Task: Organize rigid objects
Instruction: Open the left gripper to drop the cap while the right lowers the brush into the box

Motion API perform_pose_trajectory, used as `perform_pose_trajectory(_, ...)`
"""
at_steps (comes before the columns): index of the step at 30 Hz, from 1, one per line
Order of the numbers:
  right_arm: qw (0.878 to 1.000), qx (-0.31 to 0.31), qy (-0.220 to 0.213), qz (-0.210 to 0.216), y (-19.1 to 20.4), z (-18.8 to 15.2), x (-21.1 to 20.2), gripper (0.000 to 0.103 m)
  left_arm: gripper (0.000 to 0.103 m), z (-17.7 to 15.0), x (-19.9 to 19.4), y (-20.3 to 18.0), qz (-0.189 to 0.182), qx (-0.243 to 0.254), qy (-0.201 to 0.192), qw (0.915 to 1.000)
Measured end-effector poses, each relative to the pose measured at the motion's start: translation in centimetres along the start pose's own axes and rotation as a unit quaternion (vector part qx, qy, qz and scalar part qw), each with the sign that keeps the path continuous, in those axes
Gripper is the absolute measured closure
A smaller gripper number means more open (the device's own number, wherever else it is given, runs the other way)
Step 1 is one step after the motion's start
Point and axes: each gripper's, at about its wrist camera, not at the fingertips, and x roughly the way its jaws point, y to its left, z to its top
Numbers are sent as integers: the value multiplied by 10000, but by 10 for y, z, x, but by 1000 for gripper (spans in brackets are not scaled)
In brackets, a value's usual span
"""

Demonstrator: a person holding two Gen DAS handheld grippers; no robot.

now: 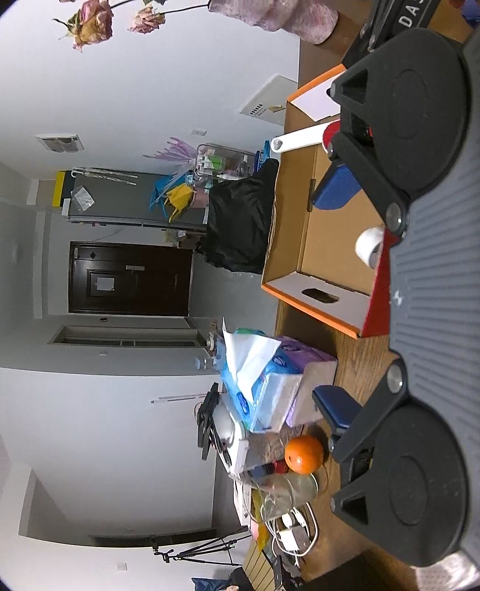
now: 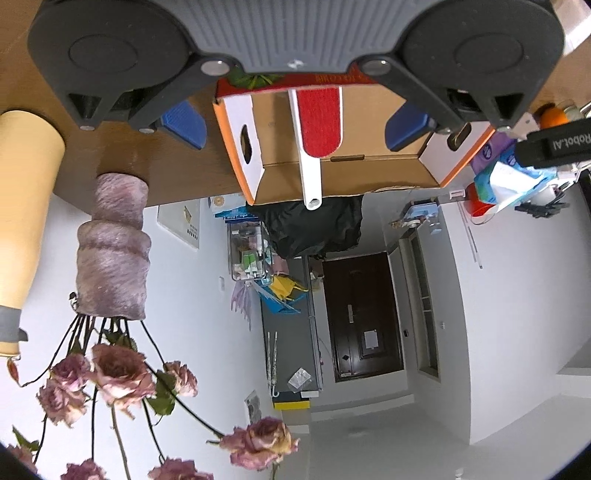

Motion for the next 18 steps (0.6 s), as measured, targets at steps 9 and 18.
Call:
perform_pose_trajectory(9,9996,-187,-217,2,-10,-16,-47,0,0,-21,-44,12,20,197,-155,9997)
perform_pose_trajectory(18,9985,-320,-441,80,-22,-35,-93,0,0,-47,-81,28,-91,283,-207,9993)
